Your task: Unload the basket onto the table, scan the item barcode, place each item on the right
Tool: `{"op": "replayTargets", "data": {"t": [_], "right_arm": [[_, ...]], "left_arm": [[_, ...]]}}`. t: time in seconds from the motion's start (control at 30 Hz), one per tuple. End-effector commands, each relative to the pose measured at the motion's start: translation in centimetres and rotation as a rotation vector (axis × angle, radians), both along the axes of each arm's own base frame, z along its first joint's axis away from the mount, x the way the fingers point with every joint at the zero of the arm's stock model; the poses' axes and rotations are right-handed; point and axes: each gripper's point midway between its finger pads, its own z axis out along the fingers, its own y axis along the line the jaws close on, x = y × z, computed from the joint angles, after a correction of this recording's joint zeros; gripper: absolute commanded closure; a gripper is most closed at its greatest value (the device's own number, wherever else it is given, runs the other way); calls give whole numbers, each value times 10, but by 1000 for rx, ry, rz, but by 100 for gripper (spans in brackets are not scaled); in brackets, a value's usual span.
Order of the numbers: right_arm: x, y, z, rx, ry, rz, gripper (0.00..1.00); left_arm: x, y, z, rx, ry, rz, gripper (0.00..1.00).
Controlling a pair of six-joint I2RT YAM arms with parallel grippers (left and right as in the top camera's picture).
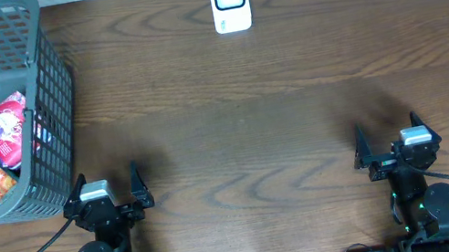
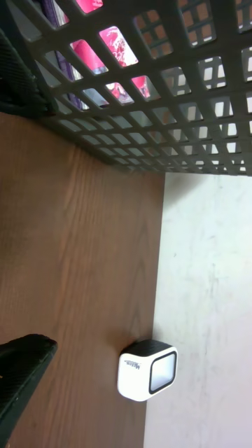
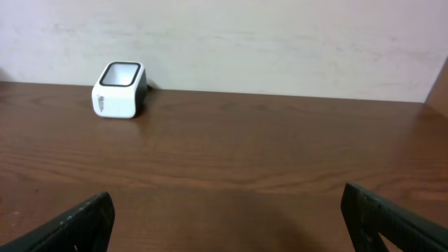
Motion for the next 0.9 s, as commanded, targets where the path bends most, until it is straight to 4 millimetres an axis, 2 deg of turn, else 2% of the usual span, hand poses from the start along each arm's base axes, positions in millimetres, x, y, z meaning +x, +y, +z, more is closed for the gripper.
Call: {"op": "replayTargets", "data": {"t": [0.0, 0.73, 0.87], "right_arm": [[0, 2, 0, -12, -2, 11, 1], [0, 2, 0, -12, -2, 11, 1], [0, 2, 0, -12, -2, 11, 1]], "left_arm": [[-2, 2, -15, 6, 52, 11, 2], [-2, 2, -15, 6, 52, 11, 2], [0, 0, -1, -3, -4, -1, 2]]}}
